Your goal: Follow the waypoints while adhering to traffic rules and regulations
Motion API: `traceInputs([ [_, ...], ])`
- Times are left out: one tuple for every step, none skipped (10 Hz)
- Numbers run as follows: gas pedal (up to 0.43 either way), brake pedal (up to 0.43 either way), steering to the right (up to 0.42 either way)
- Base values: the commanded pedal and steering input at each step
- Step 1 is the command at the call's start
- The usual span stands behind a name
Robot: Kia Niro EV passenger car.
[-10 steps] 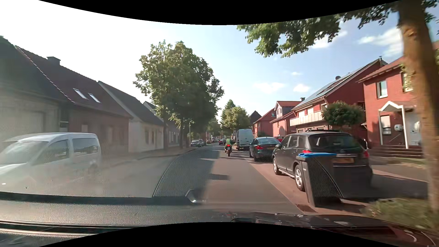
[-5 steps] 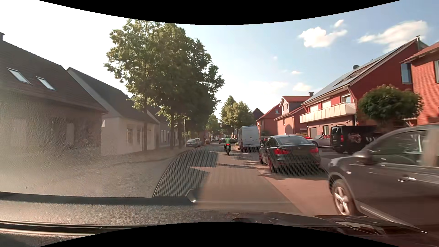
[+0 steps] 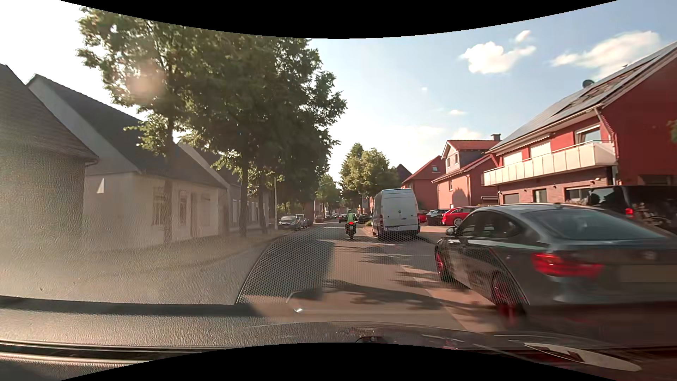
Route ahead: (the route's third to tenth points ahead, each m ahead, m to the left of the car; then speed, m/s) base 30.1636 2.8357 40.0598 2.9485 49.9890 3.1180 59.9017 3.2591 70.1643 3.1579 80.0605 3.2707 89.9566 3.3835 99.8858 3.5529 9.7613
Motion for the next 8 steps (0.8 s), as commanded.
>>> traceInputs([
  [0.157, 0.000, -0.005],
  [0.157, 0.000, -0.004],
  [0.157, 0.000, -0.004],
  [0.157, 0.000, -0.004],
  [0.157, 0.000, -0.003],
  [0.157, 0.000, -0.003],
  [0.157, 0.000, -0.003],
  [0.157, 0.000, -0.003],
])
